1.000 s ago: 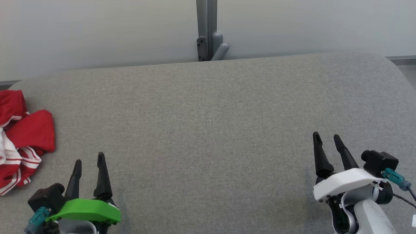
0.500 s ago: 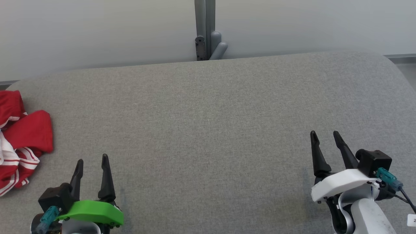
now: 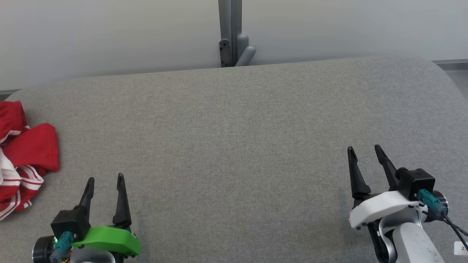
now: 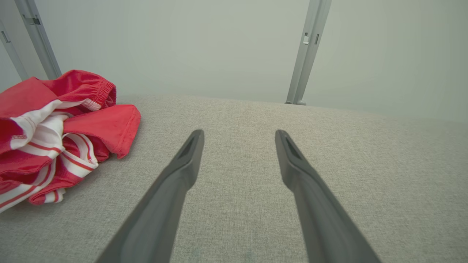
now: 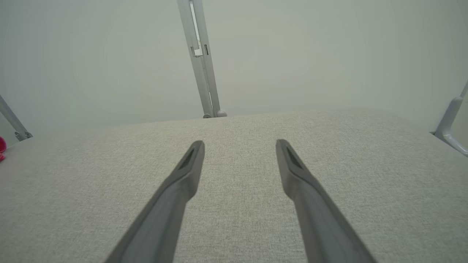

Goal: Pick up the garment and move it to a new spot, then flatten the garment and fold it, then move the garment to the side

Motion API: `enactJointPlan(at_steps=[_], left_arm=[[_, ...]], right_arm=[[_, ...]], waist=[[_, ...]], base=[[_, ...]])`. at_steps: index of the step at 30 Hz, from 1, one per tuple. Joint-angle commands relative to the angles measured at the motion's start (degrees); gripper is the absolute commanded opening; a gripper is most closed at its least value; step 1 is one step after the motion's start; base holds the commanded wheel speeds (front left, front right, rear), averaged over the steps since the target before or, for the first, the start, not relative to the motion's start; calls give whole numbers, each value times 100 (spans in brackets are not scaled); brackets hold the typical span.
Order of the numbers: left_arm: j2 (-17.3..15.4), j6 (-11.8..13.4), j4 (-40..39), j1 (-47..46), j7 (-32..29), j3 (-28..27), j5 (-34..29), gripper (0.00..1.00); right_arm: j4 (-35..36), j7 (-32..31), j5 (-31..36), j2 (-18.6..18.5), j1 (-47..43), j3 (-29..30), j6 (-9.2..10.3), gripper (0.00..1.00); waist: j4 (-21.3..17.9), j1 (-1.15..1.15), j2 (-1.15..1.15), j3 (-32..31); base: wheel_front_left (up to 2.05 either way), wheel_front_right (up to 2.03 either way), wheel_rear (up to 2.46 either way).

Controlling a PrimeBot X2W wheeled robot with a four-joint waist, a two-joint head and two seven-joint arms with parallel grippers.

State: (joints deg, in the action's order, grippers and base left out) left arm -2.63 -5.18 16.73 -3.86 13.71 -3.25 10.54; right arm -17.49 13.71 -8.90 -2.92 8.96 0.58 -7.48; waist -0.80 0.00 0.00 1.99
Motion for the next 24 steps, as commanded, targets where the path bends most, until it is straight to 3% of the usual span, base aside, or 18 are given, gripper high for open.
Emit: enactJointPlan(at_steps=[1, 12, 24], left_arm=[[-41, 17, -15, -50, 56, 12, -101, 100], [-44, 29, -27, 49, 165, 62, -531, 100], [-43, 8, -7, 67, 153, 15, -525, 100]], right_arm=[[-6, 41, 122, -22, 80, 8, -2, 100], [-23, 161, 548, -16, -6, 72, -2, 100], [-54, 154, 512, -8, -3, 87, -1, 100]], waist=[[-1, 0, 0, 3], [63, 0, 0, 19], [77, 0, 0, 39]], base=[[0, 0, 0], [0, 0, 0], [0, 0, 0]])
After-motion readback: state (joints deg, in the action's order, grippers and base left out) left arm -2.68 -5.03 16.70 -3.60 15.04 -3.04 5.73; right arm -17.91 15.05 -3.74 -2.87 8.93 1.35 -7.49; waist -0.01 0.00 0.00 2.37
